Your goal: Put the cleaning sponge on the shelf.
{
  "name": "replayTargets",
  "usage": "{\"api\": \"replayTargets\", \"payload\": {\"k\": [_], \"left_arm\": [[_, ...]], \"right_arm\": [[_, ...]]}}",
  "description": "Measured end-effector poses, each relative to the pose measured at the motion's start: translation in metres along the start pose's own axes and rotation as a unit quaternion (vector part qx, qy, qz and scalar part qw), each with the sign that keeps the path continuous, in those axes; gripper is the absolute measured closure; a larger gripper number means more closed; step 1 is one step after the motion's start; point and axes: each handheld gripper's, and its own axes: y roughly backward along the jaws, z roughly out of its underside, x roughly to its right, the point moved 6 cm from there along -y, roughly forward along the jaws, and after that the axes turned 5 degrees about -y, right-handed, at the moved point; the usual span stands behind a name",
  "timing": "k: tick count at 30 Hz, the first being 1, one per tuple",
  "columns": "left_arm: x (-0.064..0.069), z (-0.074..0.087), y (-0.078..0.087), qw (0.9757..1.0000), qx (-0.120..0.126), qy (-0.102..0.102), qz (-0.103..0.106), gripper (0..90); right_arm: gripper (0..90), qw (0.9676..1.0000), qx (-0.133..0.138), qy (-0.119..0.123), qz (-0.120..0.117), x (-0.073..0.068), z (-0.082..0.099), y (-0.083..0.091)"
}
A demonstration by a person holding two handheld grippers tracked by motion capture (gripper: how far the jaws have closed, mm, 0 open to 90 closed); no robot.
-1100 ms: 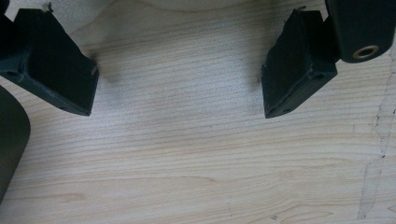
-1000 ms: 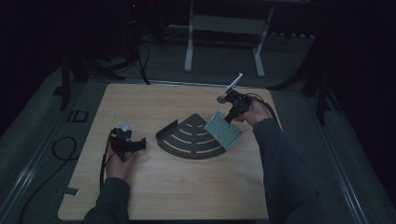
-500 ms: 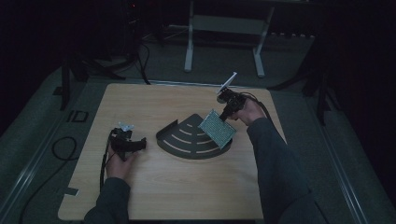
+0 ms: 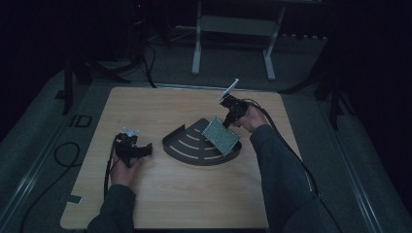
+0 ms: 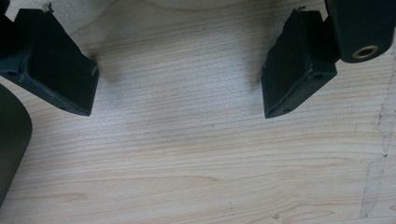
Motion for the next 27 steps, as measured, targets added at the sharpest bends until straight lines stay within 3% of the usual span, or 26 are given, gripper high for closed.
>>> {"api": "replayTargets", "payload": {"k": [7, 13, 27], "left_arm": [[0.0, 0.0, 0.0, 1.0, 0.0, 0.0, 0.0, 11.6], [0.0, 0.0, 0.0, 1.0, 0.0, 0.0, 0.0, 11.6], [0.0, 0.0, 0.0, 1.0, 0.0, 0.0, 0.0, 11.6]], "right_arm": [[89.7, 1.0, -0.007, 0.002, 0.005, -0.002, -0.002, -0.01], [89.7, 0.9995, -0.02, 0.02, 0.014, -0.006, 0.0, -0.02], [89.7, 0.999, -0.027, 0.028, 0.02, -0.01, 0.002, -0.028]]}}
